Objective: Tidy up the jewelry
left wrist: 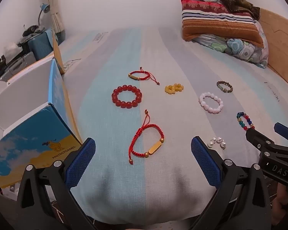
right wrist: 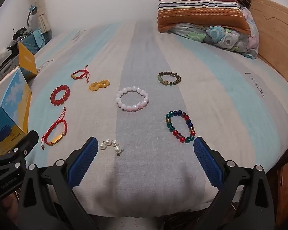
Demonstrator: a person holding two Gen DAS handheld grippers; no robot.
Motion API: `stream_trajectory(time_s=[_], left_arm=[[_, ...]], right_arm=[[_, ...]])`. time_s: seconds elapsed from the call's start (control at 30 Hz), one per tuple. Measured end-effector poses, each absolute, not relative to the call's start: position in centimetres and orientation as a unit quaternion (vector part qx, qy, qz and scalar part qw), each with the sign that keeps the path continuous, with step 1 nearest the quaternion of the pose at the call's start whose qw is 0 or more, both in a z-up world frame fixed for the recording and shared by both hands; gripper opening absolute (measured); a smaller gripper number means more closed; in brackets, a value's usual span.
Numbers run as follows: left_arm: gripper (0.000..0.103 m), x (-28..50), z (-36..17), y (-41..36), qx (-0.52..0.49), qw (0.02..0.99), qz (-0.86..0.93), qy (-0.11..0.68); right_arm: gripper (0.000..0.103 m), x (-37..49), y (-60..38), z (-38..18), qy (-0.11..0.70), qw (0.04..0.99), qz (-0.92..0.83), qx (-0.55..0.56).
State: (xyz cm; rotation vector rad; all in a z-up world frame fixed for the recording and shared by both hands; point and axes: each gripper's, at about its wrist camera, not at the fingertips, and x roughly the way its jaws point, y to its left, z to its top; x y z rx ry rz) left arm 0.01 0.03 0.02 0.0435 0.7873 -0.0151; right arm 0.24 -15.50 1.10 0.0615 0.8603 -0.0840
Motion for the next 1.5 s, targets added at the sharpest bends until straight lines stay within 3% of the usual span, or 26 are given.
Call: stream_trajectory(time_s=[1.5], left_arm=[[0.098, -0.39, 0.12, -0.08, 0.012, 0.919, -0.011, 0.393]], right_arm=[[0.096, -0.28, -15.06, 1.46, 0.412, 0.910, -0.035, 0.023]])
